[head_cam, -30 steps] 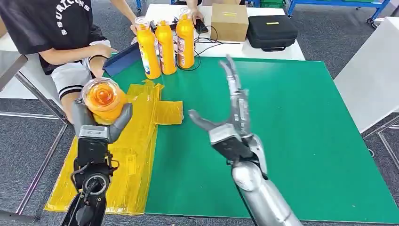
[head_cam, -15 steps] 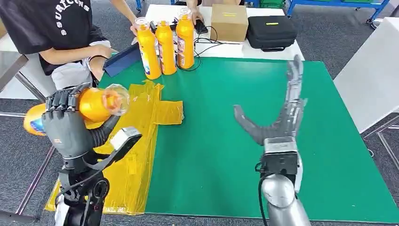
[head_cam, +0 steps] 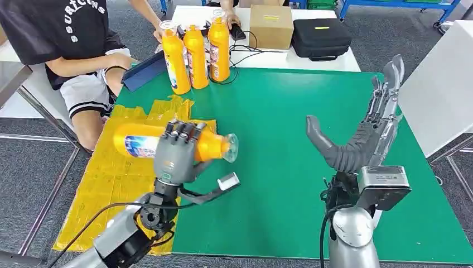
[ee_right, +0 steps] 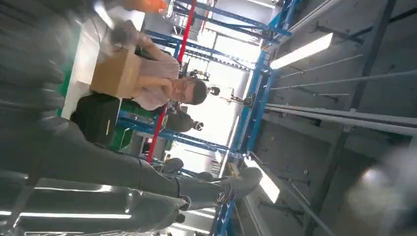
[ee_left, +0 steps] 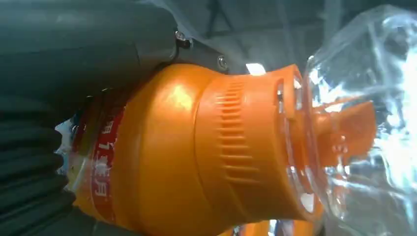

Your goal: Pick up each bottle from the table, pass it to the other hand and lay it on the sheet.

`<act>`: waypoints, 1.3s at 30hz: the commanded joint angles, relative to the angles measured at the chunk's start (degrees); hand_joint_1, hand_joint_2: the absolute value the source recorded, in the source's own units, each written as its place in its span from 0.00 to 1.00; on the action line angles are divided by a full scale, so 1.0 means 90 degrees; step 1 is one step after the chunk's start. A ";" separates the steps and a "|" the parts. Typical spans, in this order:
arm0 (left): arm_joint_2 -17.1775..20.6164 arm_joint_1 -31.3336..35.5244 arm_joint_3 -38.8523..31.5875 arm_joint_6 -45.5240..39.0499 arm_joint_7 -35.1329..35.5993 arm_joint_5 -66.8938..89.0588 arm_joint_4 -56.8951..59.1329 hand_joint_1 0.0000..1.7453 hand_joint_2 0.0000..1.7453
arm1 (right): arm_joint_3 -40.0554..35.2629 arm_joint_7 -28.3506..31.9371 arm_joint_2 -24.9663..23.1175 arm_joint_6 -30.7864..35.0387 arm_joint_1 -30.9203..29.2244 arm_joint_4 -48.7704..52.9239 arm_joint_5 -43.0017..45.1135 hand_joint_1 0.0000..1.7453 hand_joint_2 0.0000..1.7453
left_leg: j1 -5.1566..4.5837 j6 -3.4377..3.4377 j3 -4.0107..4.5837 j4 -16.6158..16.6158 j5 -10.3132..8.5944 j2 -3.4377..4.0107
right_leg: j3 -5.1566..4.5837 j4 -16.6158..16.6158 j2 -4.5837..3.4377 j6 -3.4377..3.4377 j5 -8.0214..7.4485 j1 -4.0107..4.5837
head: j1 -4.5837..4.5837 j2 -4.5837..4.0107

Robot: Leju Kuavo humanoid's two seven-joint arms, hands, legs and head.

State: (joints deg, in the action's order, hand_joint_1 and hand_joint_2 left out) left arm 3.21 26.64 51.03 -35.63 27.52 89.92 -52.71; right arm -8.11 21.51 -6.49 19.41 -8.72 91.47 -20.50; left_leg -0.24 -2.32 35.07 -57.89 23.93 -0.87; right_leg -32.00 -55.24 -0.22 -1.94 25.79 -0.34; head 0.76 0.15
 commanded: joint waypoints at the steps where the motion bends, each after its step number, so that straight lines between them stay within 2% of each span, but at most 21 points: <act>1: -0.0151 0.0697 0.0703 0.0023 -0.0613 0.0009 0.1891 1.00 1.00 | 0.0180 -0.0007 -0.0120 -0.0076 -0.0255 -0.0261 -0.0033 0.00 1.00 | 0.0003 0.0016 -0.0032 0.0011 0.0010 0.0001 | 0.0033 0.0011 0.0005 0.0007 0.0011 0.0004 | 0.0000 0.0000; 5: -0.0513 0.0743 0.0297 -0.0222 -0.1298 0.0009 0.2921 1.00 1.00 | 0.0111 0.0009 -0.0157 -0.0086 -0.0392 -0.0463 -0.0055 0.00 1.00 | 0.0004 0.0018 -0.0047 0.0014 0.0014 0.0012 | 0.0046 0.0015 -0.0006 0.0007 0.0011 0.0006 | 0.0000 0.0000; 7: -0.0615 0.0732 0.0139 -0.0287 -0.1573 0.0009 0.3213 1.00 1.00 | 0.0074 0.0024 -0.0178 -0.0117 -0.0434 -0.0526 -0.0076 0.00 1.00 | 0.0005 0.0010 -0.0021 0.0009 0.0006 0.0007 | 0.0020 0.0010 -0.0004 0.0004 0.0004 0.0007 | 0.0000 0.0000; 15: -0.0645 0.0722 0.0133 -0.0249 -0.1622 0.0009 0.3247 1.00 1.00 | 0.0068 0.0024 -0.0185 -0.0122 -0.0432 -0.0519 -0.0080 0.00 1.00 | 0.0007 0.0012 -0.0025 0.0009 0.0010 0.0005 | 0.0026 0.0010 -0.0001 0.0005 0.0009 0.0007 | -0.0002 0.0002; 18: -0.0747 0.0686 -0.0035 -0.0171 -0.1919 0.0009 0.3461 1.00 1.00 | 0.0028 -0.0002 -0.0216 -0.0184 -0.0482 -0.0559 -0.0124 0.00 1.00 | 0.0007 0.0016 -0.0037 0.0009 0.0017 0.0009 | 0.0040 0.0012 -0.0003 0.0007 0.0015 0.0008 | 0.0000 0.0000; 20: -0.0763 0.0670 -0.0068 -0.0192 -0.1945 0.0009 0.3507 1.00 1.00 | 0.0011 -0.0008 -0.0224 -0.0200 -0.0492 -0.0576 -0.0139 0.00 1.00 | 0.0006 0.0010 -0.0017 0.0007 0.0009 0.0007 | 0.0018 0.0008 -0.0006 0.0005 0.0006 0.0007 | 0.0000 0.0000; 22: -0.0796 0.0646 -0.0172 -0.0145 -0.2000 0.0007 0.3638 1.00 1.00 | -0.0022 -0.0013 -0.0227 -0.0235 -0.0508 -0.0624 -0.0161 0.00 1.00 | 0.0005 0.0018 -0.0043 0.0014 0.0018 0.0016 | 0.0043 0.0013 -0.0011 0.0008 0.0014 0.0007 | 0.0000 0.0000; 24: -0.0803 0.0610 -0.0253 -0.0159 -0.2011 0.0009 0.3732 1.00 1.00 | -0.0056 -0.0012 -0.0236 -0.0271 -0.0550 -0.0732 -0.0166 0.00 1.00 | 0.0007 0.0011 -0.0020 0.0009 0.0009 0.0012 | 0.0021 0.0010 -0.0010 0.0006 0.0005 0.0008 | 0.0000 0.0000; 26: -0.0823 0.0599 -0.0302 -0.0160 -0.1912 0.0009 0.3805 1.00 1.00 | -0.0076 -0.0006 -0.0251 -0.0287 -0.0575 -0.0757 -0.0165 0.00 1.00 | 0.0005 0.0017 -0.0039 0.0013 0.0015 0.0015 | 0.0040 0.0013 -0.0010 0.0007 0.0011 0.0007 | 0.0000 0.0000; 27: -0.0836 0.0609 -0.0290 -0.0145 -0.1723 0.0009 0.3855 0.30 1.00 | -0.0084 -0.0001 -0.0260 -0.0315 -0.0585 -0.0761 -0.0149 0.00 1.00 | 0.0006 0.0010 -0.0013 0.0007 0.0007 0.0008 | 0.0015 0.0007 -0.0008 0.0005 0.0004 0.0008 | -0.0002 0.0000; 28: -0.0848 0.0607 -0.0344 -0.0143 -0.1631 0.0009 0.3889 0.03 1.00 | -0.0085 -0.0003 -0.0282 -0.0315 -0.0601 -0.0747 -0.0149 0.00 1.00 | 0.0006 0.0010 -0.0015 0.0008 0.0007 0.0011 | 0.0015 0.0008 -0.0010 0.0005 0.0004 0.0007 | 0.0000 0.0000; 30: -0.0903 0.0630 -0.0665 0.0102 -0.1209 -0.0052 0.4014 0.00 1.00 | -0.0102 -0.0051 -0.0308 -0.0369 -0.0621 -0.0724 -0.0159 0.00 1.00 | 0.0006 0.0015 -0.0034 0.0010 0.0016 0.0020 | 0.0033 0.0010 -0.0016 0.0007 0.0010 0.0008 | 0.0000 0.0000; 36: -0.0994 0.0623 -0.1362 0.0089 -0.1082 -0.0159 0.3967 0.00 1.00 | -0.0100 -0.0131 -0.0347 -0.0382 -0.0620 -0.0693 -0.0254 0.00 1.00 | 0.0006 0.0008 -0.0006 0.0005 0.0005 0.0004 | 0.0008 0.0004 -0.0004 0.0004 0.0004 0.0007 | 0.0000 0.0000; 39: -0.1056 0.0598 -0.1834 0.0045 -0.1040 -0.0294 0.3911 0.00 1.00 | -0.0040 -0.0150 -0.0360 -0.0381 -0.0599 -0.0688 -0.0281 0.00 1.00 | 0.0007 0.0014 -0.0031 0.0009 0.0015 0.0004 | 0.0034 0.0009 0.0000 0.0006 0.0014 0.0008 | 0.0000 0.0000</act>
State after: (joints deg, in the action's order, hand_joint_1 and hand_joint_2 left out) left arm -4.11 30.20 44.42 -35.50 17.59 88.74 -20.72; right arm -8.66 20.83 -9.44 16.24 -12.01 89.11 -22.53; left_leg -0.22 -2.31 35.11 -57.87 23.93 -0.94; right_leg -32.01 -55.25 -0.20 -1.92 25.81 -0.30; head 0.76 0.15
